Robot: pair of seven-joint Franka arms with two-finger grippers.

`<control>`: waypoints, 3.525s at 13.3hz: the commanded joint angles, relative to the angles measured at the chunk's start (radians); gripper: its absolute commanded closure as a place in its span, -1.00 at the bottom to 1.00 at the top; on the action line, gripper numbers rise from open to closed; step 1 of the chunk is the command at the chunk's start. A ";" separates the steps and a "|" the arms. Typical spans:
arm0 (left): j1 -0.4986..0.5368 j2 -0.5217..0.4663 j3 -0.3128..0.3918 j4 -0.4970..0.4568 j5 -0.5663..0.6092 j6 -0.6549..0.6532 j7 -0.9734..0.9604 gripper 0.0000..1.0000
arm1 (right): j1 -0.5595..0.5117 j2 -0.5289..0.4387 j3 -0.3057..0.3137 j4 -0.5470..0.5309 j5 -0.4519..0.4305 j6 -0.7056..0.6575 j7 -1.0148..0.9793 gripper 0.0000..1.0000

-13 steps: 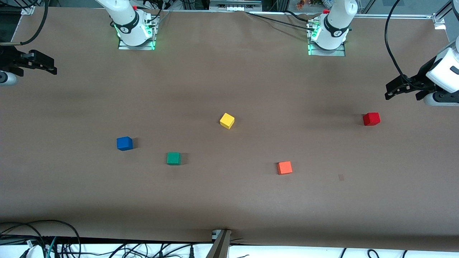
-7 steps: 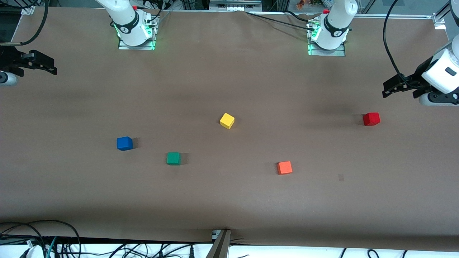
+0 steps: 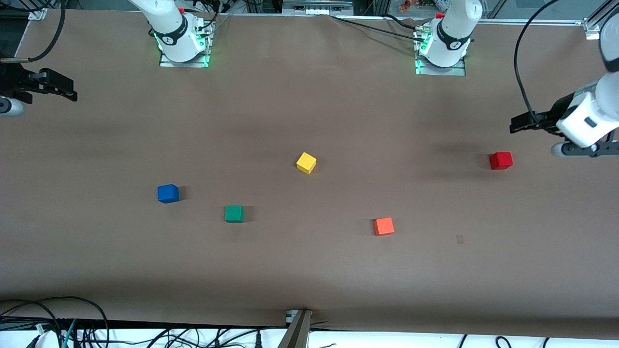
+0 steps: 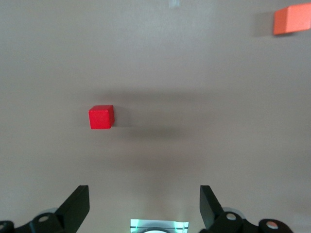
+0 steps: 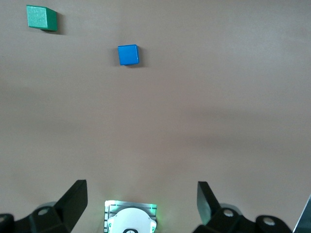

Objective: Pass red block to right arm, stack on blue
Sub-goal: 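Reach the left gripper down to the red cube and close on it, then lift the red cube with the left gripper toward the table middle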

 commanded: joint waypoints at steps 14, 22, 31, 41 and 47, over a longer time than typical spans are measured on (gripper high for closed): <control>0.191 0.115 -0.003 -0.532 0.170 0.734 0.143 -1.00 | -0.009 0.019 -0.002 0.038 0.017 -0.003 -0.006 -1.00; 0.216 0.164 -0.002 -0.563 0.182 0.823 0.186 -1.00 | -0.009 0.024 -0.002 0.039 0.016 -0.003 -0.005 -1.00; 0.251 0.232 -0.003 -0.617 0.183 0.997 0.190 -1.00 | -0.008 0.032 -0.001 0.038 0.019 -0.003 -0.005 -1.00; 0.262 0.232 -0.010 -0.606 0.183 0.953 0.245 0.83 | -0.008 0.038 0.001 0.038 0.042 0.005 0.003 -1.00; 0.259 0.201 -0.082 -0.295 0.023 0.423 0.428 0.95 | -0.006 0.069 0.001 0.038 0.042 0.005 0.008 -1.00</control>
